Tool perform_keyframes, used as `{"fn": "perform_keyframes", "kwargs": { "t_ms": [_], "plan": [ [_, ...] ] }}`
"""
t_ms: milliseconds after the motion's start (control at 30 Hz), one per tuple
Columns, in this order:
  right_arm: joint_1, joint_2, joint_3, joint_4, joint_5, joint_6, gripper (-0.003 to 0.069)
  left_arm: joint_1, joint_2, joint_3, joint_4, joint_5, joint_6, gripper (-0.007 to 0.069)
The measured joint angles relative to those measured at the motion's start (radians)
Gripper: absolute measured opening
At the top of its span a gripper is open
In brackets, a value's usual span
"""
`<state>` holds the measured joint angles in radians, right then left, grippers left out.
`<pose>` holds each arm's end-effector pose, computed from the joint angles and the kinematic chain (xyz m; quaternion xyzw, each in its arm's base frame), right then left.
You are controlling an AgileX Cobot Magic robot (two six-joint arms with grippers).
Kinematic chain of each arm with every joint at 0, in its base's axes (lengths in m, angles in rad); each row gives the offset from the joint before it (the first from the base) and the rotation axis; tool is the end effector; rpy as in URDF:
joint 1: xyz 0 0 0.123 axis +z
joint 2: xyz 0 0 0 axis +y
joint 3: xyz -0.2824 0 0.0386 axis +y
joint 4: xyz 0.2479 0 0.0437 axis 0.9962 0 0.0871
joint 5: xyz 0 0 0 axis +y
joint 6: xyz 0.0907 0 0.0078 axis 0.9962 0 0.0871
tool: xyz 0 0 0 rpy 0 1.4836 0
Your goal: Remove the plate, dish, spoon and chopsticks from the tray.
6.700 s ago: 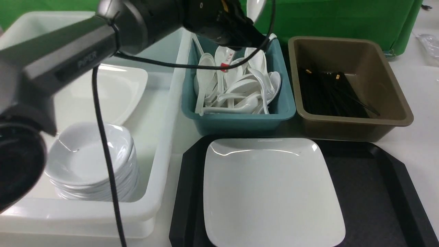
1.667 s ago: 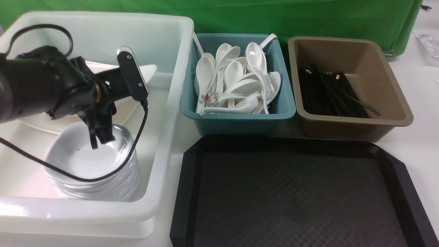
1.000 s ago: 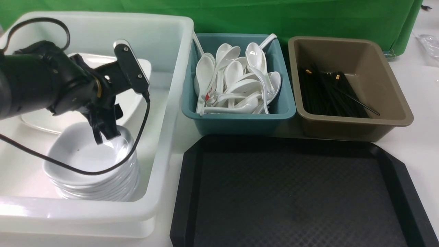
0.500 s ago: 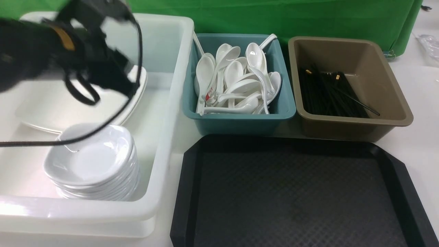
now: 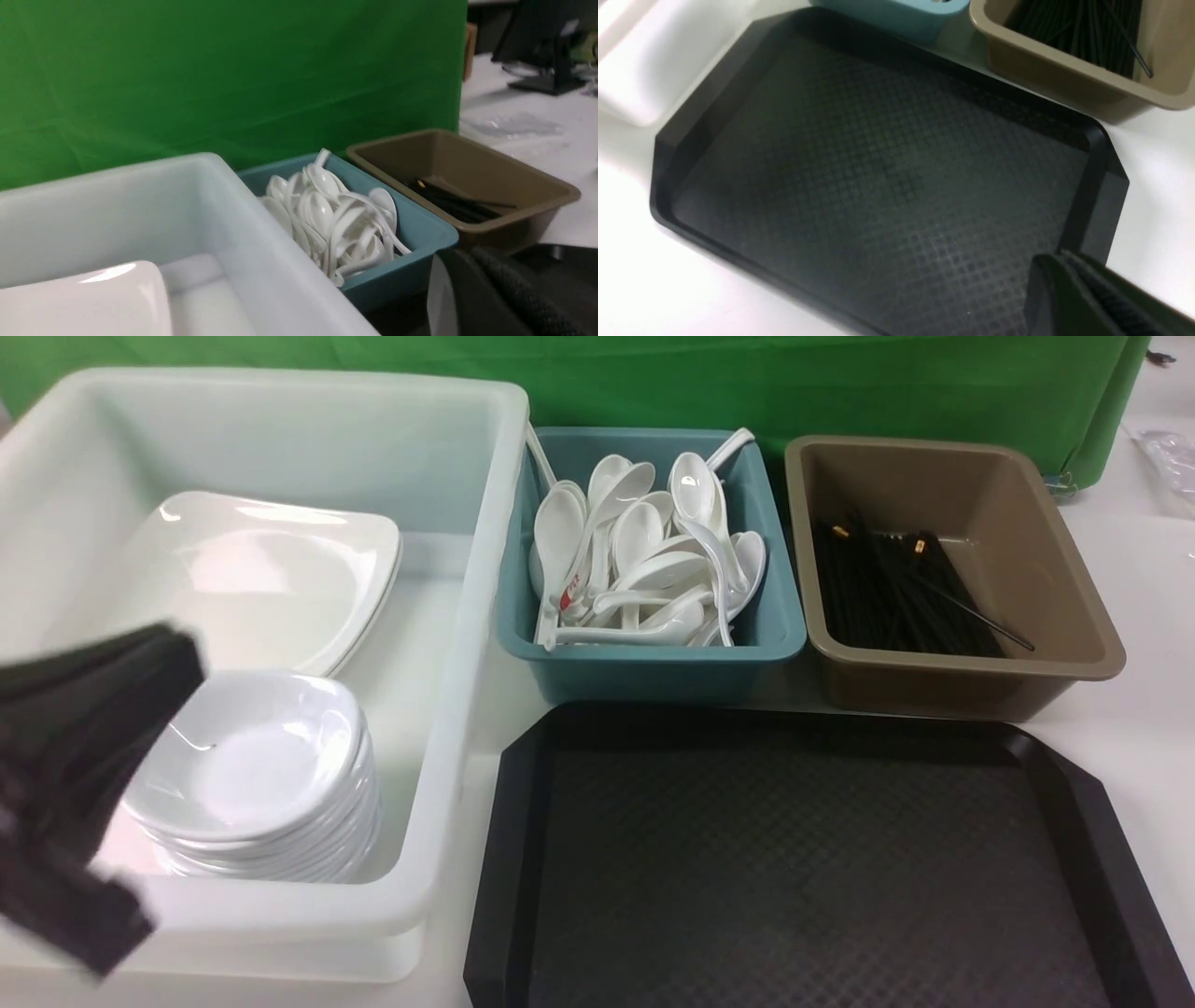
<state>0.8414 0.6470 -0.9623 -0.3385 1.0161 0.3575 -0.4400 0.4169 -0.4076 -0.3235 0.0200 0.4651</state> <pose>0.0810 0.0520 0.3940 -0.2221 0.8464 0.1174 0.4696 0.0871 -0.0417 0.3193 0.1989 0.6565 -0.1103 0.7192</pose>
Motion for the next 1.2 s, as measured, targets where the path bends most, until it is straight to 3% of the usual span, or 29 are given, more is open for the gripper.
{"fn": "perform_keyframes", "kwargs": {
  "t_ms": [200,700,833,900,933,1000,1067,1200],
  "plan": [
    [0.000,0.000,0.000,0.010,0.003,0.022,0.0020,0.000,-0.165,0.129,0.015,-0.054,0.000,0.0010],
    [-0.021,-0.002,0.000,0.021,-0.006,0.026,0.0058,0.000,-0.173,0.174,0.029,-0.013,0.001,0.0011],
    [-0.203,-0.034,0.003,0.062,-0.025,0.002,0.0045,0.000,-0.173,0.174,0.037,-0.013,0.001,0.0011],
    [-0.310,-0.071,0.037,0.114,-0.070,-0.116,0.0021,0.000,-0.173,0.174,0.039,-0.013,0.001,0.0011],
    [-0.387,-0.118,0.087,0.170,-0.132,-0.275,0.0016,0.000,-0.173,0.174,0.039,-0.013,0.001,0.0011],
    [-0.491,-0.185,0.182,0.249,-0.241,-0.429,0.0015,0.000,-0.173,0.174,0.039,-0.013,0.001,0.0011],
    [-0.600,-0.269,0.315,0.323,-0.378,-0.523,0.0016,0.000,-0.173,0.174,0.039,-0.013,0.001,0.0011],
    [-0.715,-0.415,0.548,0.376,-0.560,-0.571,0.0016,0.000,-0.173,0.174,0.039,-0.013,0.001,0.0011]
  ]
}}
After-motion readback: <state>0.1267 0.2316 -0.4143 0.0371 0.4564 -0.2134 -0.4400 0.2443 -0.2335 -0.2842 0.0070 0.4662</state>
